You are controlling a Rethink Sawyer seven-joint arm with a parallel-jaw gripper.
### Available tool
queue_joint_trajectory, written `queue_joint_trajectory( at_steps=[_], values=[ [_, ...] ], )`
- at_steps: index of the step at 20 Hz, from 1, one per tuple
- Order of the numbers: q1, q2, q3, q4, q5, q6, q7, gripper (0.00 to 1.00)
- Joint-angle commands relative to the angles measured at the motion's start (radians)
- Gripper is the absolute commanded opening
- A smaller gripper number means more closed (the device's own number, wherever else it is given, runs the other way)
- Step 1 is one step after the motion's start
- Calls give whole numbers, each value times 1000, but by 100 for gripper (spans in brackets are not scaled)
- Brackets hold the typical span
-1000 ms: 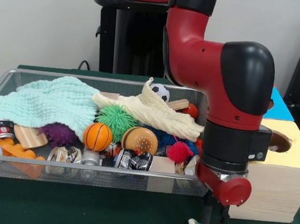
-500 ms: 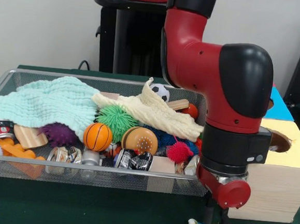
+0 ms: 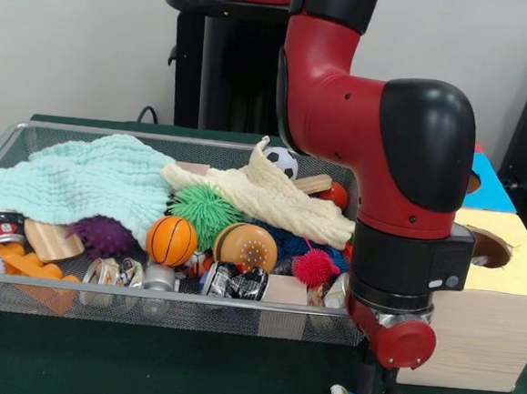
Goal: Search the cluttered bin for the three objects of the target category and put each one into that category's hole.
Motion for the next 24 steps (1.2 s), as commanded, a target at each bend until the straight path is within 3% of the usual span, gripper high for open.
queue_joint_trajectory(
  at_steps=[1,12,13,16,24],
  values=[
    [-7,70,21,-27,-22,132,290,100],
    [-18,85,12,-43,-32,138,283,100],
    [-15,85,6,-40,-31,134,288,0],
    [-4,90,-15,-38,-26,123,304,0],
    [-47,44,38,2,-49,135,209,0]
  ],
)
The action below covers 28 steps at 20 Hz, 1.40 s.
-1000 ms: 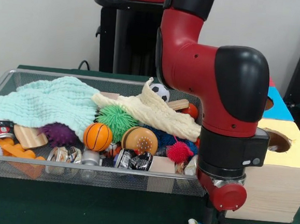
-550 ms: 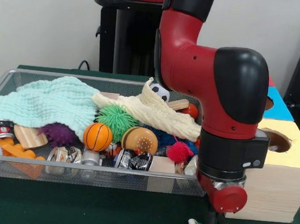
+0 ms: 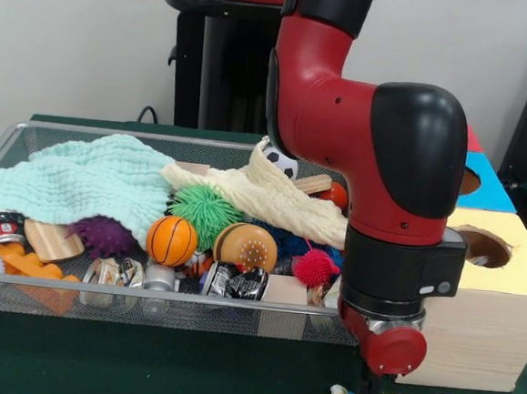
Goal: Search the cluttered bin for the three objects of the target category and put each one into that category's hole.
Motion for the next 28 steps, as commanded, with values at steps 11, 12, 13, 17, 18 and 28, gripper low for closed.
queue_joint_trajectory(
  at_steps=[11,12,13,17,18,28],
  values=[
    [-42,9,69,51,-49,82,189,100],
    [-44,5,77,56,-47,76,184,100],
    [-46,2,85,61,-45,69,180,100],
    [-44,-4,104,73,-38,45,175,100],
    [-42,-4,100,73,-38,46,177,100],
    [10,9,54,61,-32,113,269,100]
  ],
)
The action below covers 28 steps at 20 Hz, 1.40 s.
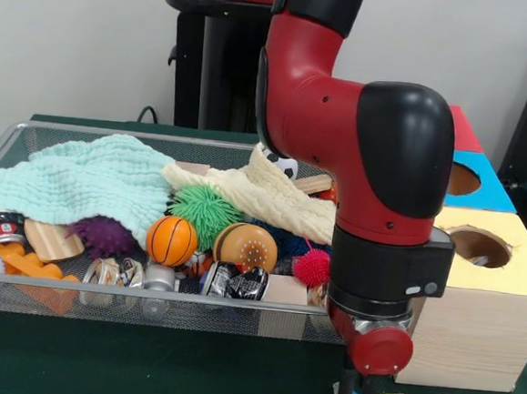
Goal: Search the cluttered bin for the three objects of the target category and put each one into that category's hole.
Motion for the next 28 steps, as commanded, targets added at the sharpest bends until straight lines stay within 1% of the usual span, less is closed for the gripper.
queue_joint_trajectory(
  at_steps=[1,3,8,16,23,27,28],
  values=[
    [24,12,52,56,-35,127,277,100],
    [30,16,51,54,-33,134,287,100],
    [54,41,10,33,-31,161,338,100],
    [46,49,17,44,-33,132,307,100],
    [24,45,60,70,-32,71,253,100],
    [34,50,57,64,-32,68,260,100],
    [34,48,60,66,-32,61,255,0]
  ],
)
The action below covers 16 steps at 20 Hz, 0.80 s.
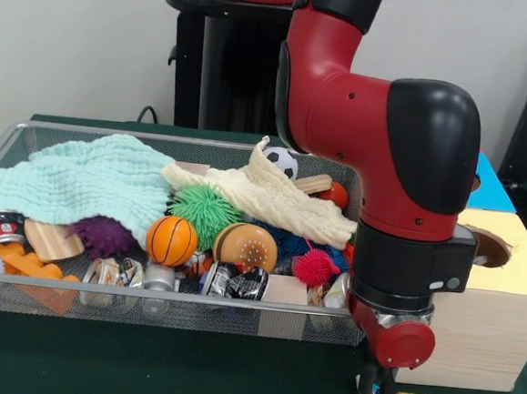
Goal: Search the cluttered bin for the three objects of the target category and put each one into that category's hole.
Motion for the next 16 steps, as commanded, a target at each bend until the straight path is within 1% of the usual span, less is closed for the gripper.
queue_joint_trajectory(
  at_steps=[1,3,4,7,14,15,16],
  values=[
    [-11,38,101,70,-31,32,207,0],
    [-8,36,102,78,-29,14,205,0],
    [-21,24,126,90,-31,5,179,0],
    [-38,13,141,98,-41,26,149,0],
    [-62,-11,175,122,-52,10,101,0],
    [-62,-7,161,117,-61,15,105,100],
    [-60,-5,156,114,-62,15,108,100]
  ],
)
